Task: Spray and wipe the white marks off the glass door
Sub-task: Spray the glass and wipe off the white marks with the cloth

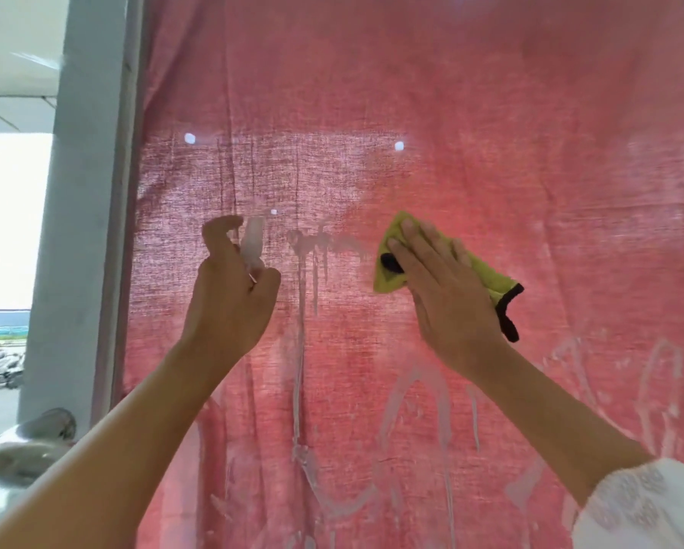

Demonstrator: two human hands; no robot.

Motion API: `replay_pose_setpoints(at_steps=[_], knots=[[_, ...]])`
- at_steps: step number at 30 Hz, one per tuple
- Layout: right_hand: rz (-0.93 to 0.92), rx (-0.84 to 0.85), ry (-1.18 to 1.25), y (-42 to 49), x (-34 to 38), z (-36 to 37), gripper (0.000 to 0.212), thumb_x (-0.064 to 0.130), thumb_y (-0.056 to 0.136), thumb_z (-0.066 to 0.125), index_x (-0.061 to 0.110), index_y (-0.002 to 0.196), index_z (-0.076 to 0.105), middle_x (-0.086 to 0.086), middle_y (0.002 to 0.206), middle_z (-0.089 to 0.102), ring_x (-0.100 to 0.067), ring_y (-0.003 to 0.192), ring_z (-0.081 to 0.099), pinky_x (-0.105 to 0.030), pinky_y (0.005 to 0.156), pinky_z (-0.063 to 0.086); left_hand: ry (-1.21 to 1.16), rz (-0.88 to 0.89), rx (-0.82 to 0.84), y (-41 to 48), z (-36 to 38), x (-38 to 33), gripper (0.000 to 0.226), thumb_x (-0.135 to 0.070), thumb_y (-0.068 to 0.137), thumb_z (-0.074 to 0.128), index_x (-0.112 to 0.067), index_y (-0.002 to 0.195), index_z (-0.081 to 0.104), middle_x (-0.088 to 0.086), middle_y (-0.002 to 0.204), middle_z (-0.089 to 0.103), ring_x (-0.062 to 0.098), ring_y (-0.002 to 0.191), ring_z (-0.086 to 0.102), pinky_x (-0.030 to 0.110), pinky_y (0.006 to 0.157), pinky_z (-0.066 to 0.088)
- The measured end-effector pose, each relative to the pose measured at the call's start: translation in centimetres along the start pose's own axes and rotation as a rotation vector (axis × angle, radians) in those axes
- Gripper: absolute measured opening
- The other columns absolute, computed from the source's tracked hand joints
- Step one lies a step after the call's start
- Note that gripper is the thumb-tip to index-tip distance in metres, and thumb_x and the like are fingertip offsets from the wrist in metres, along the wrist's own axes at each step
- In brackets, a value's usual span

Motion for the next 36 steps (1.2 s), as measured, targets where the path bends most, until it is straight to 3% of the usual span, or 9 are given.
replay_pose_setpoints(at_steps=[5, 9, 12, 16, 20, 25, 27, 31, 36], knots=[[0.276, -0.127, 0.021, 4.1, -0.2, -0.4, 0.05, 0.002, 0.095, 0.043, 0.007, 0.145, 0.035, -0.013, 0.155, 0.024, -0.032, 0.144, 0.017, -0.05, 0.116, 0.011, -0.006, 0.014, -0.017, -0.8, -1.2, 1.3, 0.03, 0.003, 0.088, 0.051, -0.009, 0.098, 0.026, 0.001, 0.072, 0.044, 0.02, 0.051, 0.045, 0.032, 0.044, 0.035], [0.087, -0.066, 0.029, 2.8, 3.2, 0.9, 0.052, 0.0, 0.094, 0.048, 0.008, 0.144, 0.038, -0.011, 0.155, 0.025, -0.029, 0.145, 0.016, -0.049, 0.118, 0.013, 0.034, 0.073, 0.025, -1.1, -1.7, 1.3, 0.029, 0.001, 0.089, 0.054, -0.01, 0.098, 0.028, 0.005, 0.081, 0.047, 0.028, 0.059, 0.054, 0.042, 0.046, 0.043], [-0.079, 0.009, 0.008, -0.2, 3.6, 0.9, 0.05, 0.003, 0.095, 0.042, 0.009, 0.145, 0.037, -0.008, 0.156, 0.024, -0.025, 0.146, 0.015, -0.048, 0.118, 0.016, 0.076, 0.122, -0.018, -1.2, -2.3, 1.2, 0.032, 0.003, 0.085, 0.058, -0.01, 0.096, 0.032, 0.012, 0.084, 0.046, 0.031, 0.064, 0.048, 0.026, 0.048, 0.036], [0.103, -0.015, -0.02, 0.7, 1.4, 0.0, 0.048, 0.013, 0.098, 0.032, 0.009, 0.146, 0.034, -0.01, 0.156, 0.023, -0.027, 0.145, 0.016, -0.048, 0.118, 0.013, 0.112, 0.136, -0.077, -1.1, -3.6, 1.8, 0.036, 0.002, 0.081, 0.063, -0.014, 0.097, 0.035, 0.006, 0.099, 0.04, 0.027, 0.087, 0.044, 0.03, 0.065, 0.035], [0.297, -0.117, 0.011, 4.3, 2.4, 0.4, 0.05, 0.003, 0.095, 0.043, 0.006, 0.144, 0.036, -0.014, 0.155, 0.025, -0.034, 0.144, 0.018, -0.052, 0.116, 0.013, 0.117, 0.107, -0.075, -1.2, -4.4, 2.8, 0.04, -0.012, 0.078, 0.059, -0.003, 0.114, 0.044, 0.012, 0.112, 0.044, 0.032, 0.102, 0.047, 0.037, 0.078, 0.036], [0.006, 0.017, 0.017, 1.9, 5.8, 1.9, 0.051, 0.003, 0.096, 0.042, 0.01, 0.146, 0.034, -0.008, 0.156, 0.022, -0.027, 0.146, 0.014, -0.046, 0.119, 0.011, 0.102, 0.066, 0.081, -1.7, -3.1, 3.4, 0.064, -0.004, 0.086, 0.062, -0.004, 0.141, 0.029, 0.011, 0.138, 0.044, 0.02, 0.113, 0.047, 0.035, 0.077, 0.046], [-0.033, 0.043, 0.007, 0.2, 4.9, 1.3, 0.049, 0.009, 0.098, 0.036, 0.012, 0.146, 0.034, -0.006, 0.156, 0.021, -0.024, 0.146, 0.015, -0.046, 0.119, 0.013, 0.105, 0.059, 0.125, -1.9, -2.7, 3.5, 0.067, -0.005, 0.087, 0.06, -0.006, 0.144, 0.024, 0.011, 0.144, 0.041, 0.019, 0.116, 0.046, 0.034, 0.082, 0.044], [0.164, -0.019, 0.012, 1.0, 2.9, 0.4, 0.048, 0.017, 0.099, 0.026, 0.011, 0.145, 0.034, -0.009, 0.156, 0.023, -0.028, 0.145, 0.017, -0.048, 0.118, 0.014, 0.136, 0.07, 0.164, -1.9, -3.0, 3.7, 0.063, -0.005, 0.089, 0.057, -0.004, 0.142, 0.023, 0.011, 0.153, 0.032, 0.027, 0.134, 0.039, 0.031, 0.095, 0.038], [0.237, -0.081, 0.042, 4.8, 5.0, 1.4, 0.051, 0.0, 0.095, 0.044, 0.006, 0.145, 0.035, -0.013, 0.156, 0.023, -0.033, 0.145, 0.015, -0.049, 0.117, 0.009, 0.211, 0.128, 0.234, -1.9, -3.2, 3.8, 0.069, -0.006, 0.088, 0.059, -0.006, 0.145, 0.019, 0.016, 0.147, 0.037, 0.035, 0.124, 0.049, 0.033, 0.089, 0.04]])
Point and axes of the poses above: each hand's wrist, its own y-axis towards the middle knuckle, its own z-axis out of the palm, x = y × z, the point moved 5 cm from there along y, towards the middle knuckle
